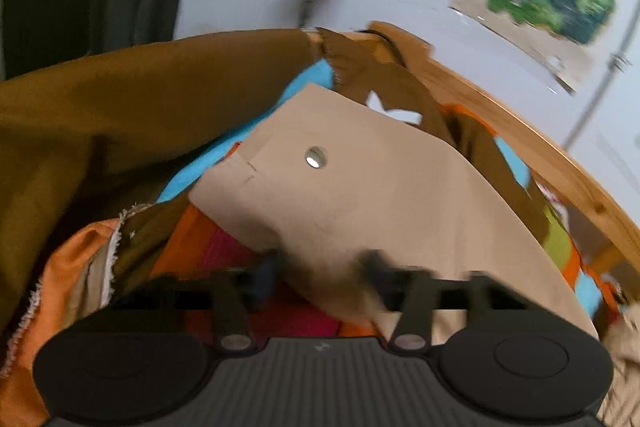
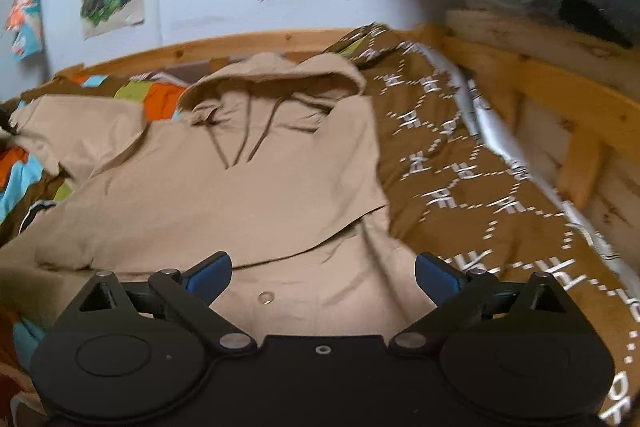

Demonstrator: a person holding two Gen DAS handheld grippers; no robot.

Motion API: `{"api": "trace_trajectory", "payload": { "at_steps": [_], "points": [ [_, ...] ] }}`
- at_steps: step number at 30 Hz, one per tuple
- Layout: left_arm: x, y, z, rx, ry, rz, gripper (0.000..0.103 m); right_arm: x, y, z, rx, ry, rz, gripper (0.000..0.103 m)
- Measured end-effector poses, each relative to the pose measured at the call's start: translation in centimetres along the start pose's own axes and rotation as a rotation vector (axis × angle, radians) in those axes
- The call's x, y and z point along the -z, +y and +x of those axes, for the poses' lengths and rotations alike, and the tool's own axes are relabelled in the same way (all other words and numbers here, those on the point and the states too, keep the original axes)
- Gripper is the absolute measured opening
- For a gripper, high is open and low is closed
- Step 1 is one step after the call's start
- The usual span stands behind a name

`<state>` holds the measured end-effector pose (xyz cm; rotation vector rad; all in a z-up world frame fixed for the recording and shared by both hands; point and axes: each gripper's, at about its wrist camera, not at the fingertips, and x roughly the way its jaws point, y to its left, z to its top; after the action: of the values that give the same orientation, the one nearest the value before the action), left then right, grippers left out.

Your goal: Fold large clothes

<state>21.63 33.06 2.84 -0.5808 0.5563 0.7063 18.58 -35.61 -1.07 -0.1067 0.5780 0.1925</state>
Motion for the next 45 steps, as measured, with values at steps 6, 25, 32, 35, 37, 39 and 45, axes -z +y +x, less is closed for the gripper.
{"api": "trace_trajectory", "payload": {
  "at_steps": [6, 25, 32, 35, 37, 39, 45],
  "points": [
    [0.8, -1.8, -2.9, 0.032, -0.166, 0.062, 0.005, 0.0, 1.2, 0.5, -0.036, -0.015, -0.048, 0.098],
    [12.9, -21.5, -20.6, 0.822, -0.349, 0.721, 0.004, -4.1, 0.2, 1.5, -0.150, -0.173, 0.113, 0.099],
    [24.9, -24.8, -17.9, 0.970, -0.079, 0.704, 0.004, -2.6, -2.8, 2.5, -0.141, -0.119, 0.294, 0.099],
    [29.8, -25.2, -17.1, 0.988, 0.008, 0.734, 0.004, -1.8, -4.4, 2.7, -0.129, -0.094, 0.382, 0.099],
    [32.0, -25.4, -16.4, 0.995, 0.086, 0.781, 0.005, -1.3, -5.4, 2.7, -0.123, -0.076, 0.437, 0.099],
    [33.7, -24.8, -16.1, 1.002, 0.148, 0.826, 0.008, -0.7, -6.0, 2.8, -0.120, -0.062, 0.473, 0.099],
    [33.8, -22.1, -15.8, 1.055, 0.290, 0.835, 0.046, -0.1, -5.7, 4.2, -0.153, 0.002, 0.511, 0.100]
  ]
}}
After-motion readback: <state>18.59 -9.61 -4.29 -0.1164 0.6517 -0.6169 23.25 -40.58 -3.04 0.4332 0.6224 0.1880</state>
